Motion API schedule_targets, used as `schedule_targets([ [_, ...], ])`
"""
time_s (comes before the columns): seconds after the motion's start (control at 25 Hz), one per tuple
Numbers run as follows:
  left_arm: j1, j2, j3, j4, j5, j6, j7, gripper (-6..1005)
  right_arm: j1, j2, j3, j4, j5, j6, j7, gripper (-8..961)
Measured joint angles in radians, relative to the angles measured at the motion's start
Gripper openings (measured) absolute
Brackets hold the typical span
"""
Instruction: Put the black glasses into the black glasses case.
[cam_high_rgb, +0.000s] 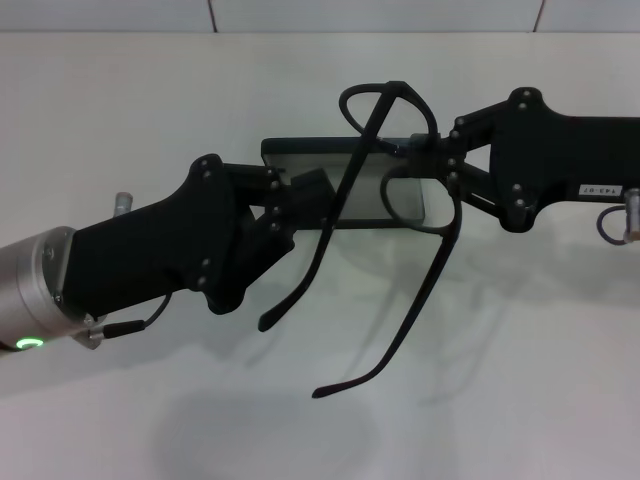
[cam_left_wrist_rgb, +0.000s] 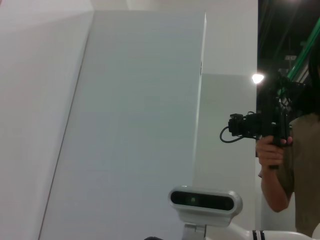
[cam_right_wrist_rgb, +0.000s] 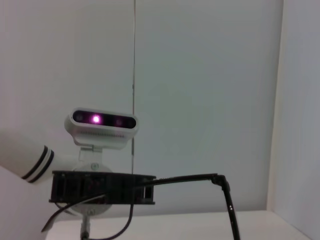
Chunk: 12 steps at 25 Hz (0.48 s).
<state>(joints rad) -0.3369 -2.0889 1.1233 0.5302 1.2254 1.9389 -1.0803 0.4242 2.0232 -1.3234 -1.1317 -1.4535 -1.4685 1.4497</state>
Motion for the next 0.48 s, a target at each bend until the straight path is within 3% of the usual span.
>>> schedule_targets([
  [0.48,0.004,0.006,-0.009,-0.016,-0.088,0.059,-0.001,37,0.042,0.003,-0.001,0.126,0.027,-0.029,-0.058,65],
])
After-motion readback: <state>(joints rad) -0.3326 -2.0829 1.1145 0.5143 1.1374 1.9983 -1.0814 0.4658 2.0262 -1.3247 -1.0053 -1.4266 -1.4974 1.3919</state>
